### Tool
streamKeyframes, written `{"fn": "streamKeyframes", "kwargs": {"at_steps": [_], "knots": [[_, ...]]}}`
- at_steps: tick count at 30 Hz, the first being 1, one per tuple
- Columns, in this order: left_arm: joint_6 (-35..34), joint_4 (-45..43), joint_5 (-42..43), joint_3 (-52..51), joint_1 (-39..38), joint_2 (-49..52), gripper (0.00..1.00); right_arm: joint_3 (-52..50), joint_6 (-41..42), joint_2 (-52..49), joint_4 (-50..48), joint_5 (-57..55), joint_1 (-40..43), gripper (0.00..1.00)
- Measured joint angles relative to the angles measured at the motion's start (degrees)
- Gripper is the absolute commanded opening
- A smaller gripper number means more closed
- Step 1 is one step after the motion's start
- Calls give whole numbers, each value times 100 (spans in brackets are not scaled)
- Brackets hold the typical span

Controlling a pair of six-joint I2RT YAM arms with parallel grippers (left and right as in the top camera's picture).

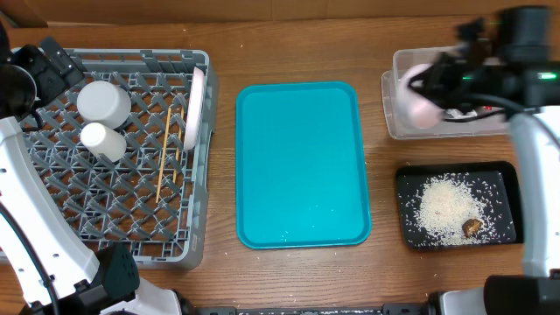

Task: Sort waste into correct bins and load items into the dishwasher
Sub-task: 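Carry the white bowl with the right gripper onto the teal tray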

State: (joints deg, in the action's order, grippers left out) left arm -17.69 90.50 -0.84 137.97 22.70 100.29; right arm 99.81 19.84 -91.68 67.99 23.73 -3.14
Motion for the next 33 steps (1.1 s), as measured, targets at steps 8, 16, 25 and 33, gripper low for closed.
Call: {"fn": "streamKeyframes", "kwargs": {"at_steps": [8,16,25,33], "knots": [[0,0,0,0,0,0,100,63,385,-400,-776,-1873,-2280,4],[0,-2,0,0,0,0,100,70,494,-1871,-1193,-2564,-3281,4],[0,0,0,0,0,0,100,70,527,-2481,-1296,-2688,-3696,10],[2,0,0,0,0,0,100,70,566,-2485,-1491,-2669,-3823,54]]}}
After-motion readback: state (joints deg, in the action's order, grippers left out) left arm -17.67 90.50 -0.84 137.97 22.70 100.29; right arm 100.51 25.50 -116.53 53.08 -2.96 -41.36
